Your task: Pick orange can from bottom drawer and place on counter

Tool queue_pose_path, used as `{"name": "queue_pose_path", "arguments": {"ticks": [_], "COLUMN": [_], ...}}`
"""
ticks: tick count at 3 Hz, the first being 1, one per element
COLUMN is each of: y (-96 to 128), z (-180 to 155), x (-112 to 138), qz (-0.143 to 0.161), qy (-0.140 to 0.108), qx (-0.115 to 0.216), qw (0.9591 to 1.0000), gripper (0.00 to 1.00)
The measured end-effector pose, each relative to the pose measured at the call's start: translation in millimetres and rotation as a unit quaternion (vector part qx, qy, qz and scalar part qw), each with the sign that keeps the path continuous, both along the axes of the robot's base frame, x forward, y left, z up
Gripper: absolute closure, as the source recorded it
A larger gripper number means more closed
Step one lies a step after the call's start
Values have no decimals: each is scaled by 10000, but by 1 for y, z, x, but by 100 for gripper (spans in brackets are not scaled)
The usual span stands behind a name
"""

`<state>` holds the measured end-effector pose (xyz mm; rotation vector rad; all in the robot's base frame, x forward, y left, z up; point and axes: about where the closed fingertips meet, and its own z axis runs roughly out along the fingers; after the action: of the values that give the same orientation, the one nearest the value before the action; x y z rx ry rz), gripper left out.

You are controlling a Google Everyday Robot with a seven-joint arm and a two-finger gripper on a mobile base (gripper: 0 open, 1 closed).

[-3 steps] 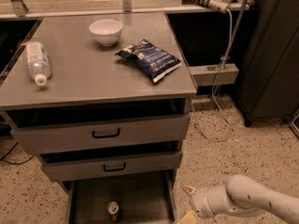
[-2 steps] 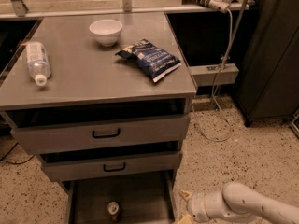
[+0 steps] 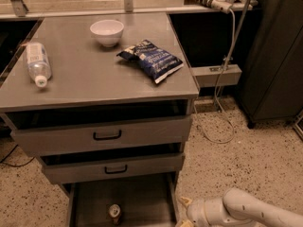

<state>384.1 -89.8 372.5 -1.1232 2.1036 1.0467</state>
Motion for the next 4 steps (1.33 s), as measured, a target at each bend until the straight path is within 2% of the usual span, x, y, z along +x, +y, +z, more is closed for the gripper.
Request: {"name": "queue_pose_path", "arguments": {"ticks": [1, 2, 3, 4], "y": [20, 47, 47, 53], "z": [-26, -58, -58, -74], "x": [19, 39, 39, 41], "qz": [-24, 82, 82, 44], "qy": [-284, -629, -629, -698], "qx": [147, 389, 389, 357], "qw": [9995, 9972, 9972, 9969], "gripper": [0, 0, 0, 0]}}
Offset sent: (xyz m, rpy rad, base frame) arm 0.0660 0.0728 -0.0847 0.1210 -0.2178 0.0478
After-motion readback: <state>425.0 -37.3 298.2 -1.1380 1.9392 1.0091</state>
